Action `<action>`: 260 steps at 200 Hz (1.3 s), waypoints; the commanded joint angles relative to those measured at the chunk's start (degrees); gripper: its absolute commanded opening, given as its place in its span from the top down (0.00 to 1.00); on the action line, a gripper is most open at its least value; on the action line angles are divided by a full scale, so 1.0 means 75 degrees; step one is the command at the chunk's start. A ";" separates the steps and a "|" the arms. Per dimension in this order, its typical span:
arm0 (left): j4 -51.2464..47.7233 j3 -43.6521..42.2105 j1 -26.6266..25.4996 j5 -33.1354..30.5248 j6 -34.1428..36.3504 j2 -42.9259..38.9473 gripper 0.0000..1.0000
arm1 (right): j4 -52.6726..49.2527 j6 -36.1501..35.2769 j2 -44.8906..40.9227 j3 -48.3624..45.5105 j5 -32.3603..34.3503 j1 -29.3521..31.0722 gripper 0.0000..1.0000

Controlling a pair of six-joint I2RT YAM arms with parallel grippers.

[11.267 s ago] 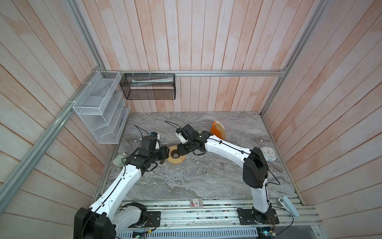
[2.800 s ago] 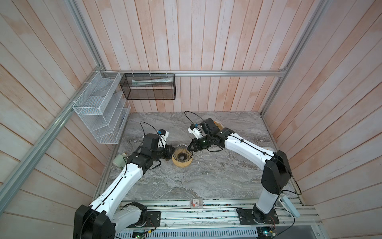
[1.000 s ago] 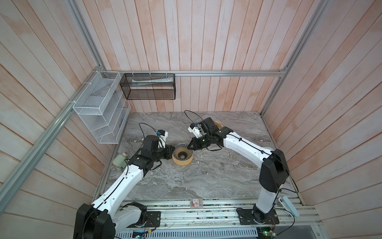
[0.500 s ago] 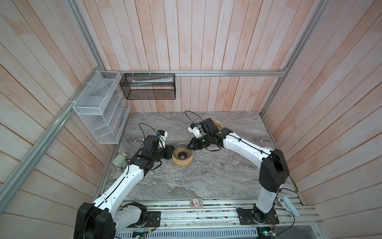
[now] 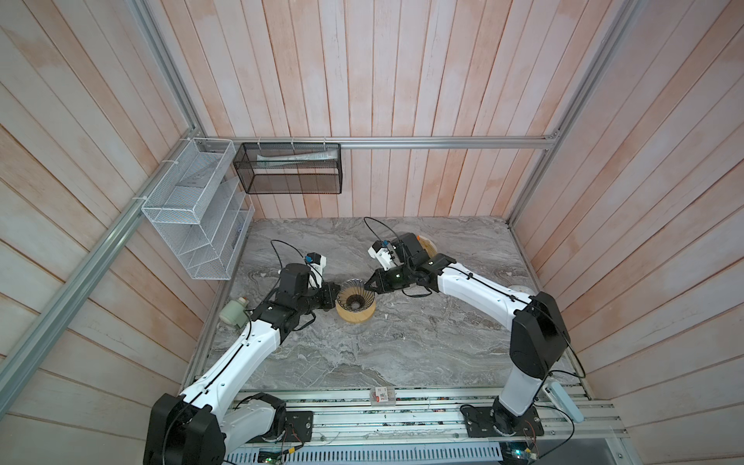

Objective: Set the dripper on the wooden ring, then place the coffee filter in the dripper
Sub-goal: 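Hold the dripper in the stand with right gripper while left gripper steadies stand, then open the right gripper and release the glass dripper rim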

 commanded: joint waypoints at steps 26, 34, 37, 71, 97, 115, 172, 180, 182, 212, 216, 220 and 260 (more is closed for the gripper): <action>-0.1013 -0.0575 -0.0047 -0.0080 0.0113 0.0323 0.94 | -0.0423 -0.0429 0.0420 -0.0561 0.0569 0.0174 1.00; -0.0996 -0.0599 -0.0047 -0.0077 0.0098 0.0315 0.94 | -0.0419 -0.0443 0.0408 -0.0574 0.0612 0.0174 1.00; -0.1002 -0.0616 -0.0047 -0.0082 0.0092 0.0312 0.94 | -0.0424 -0.0444 0.0413 -0.0576 0.0620 0.0174 1.00; -0.1018 -0.0570 -0.0047 -0.0013 0.0047 0.0343 0.94 | -0.0569 -0.0537 0.0449 -0.0426 0.0664 0.0174 1.00; -0.1063 -0.0514 -0.0047 0.0158 -0.0020 0.0319 0.94 | -0.0847 -0.0704 0.0527 -0.0121 0.0687 0.0111 1.00; -0.1100 -0.0507 -0.0092 0.0269 -0.0094 0.0288 0.94 | -0.0949 -0.0749 0.0577 0.0015 0.0507 -0.0017 1.00; -0.1177 -0.0491 -0.0475 0.0314 -0.0363 0.0185 0.94 | -0.1086 -0.0896 0.0566 0.0189 0.0390 -0.0280 1.00; -0.1156 -0.0499 -0.0532 0.0334 -0.0406 0.0198 0.94 | -0.1104 -0.0894 0.0555 0.0183 0.0390 -0.0303 1.00; -0.1149 -0.0490 -0.0552 0.0338 -0.0411 0.0200 0.94 | -0.1104 -0.0902 0.0554 0.0183 0.0394 -0.0312 1.00; -0.1136 -0.0409 -0.0718 0.0349 -0.0501 0.0252 0.94 | -0.1159 -0.0974 0.0520 0.0172 0.0420 -0.0420 1.00; -0.1153 -0.0396 -0.0737 0.0351 -0.0506 0.0258 0.94 | -0.1154 -0.0993 0.0509 0.0169 0.0419 -0.0443 1.00; -0.1154 -0.0375 -0.0756 0.0351 -0.0507 0.0268 0.94 | -0.1154 -0.0989 0.0499 0.0165 0.0424 -0.0463 1.00; -0.1322 -0.0189 -0.0786 0.0139 -0.0525 0.0247 0.93 | -0.1083 -0.1021 0.0425 0.0222 0.0299 -0.0564 0.85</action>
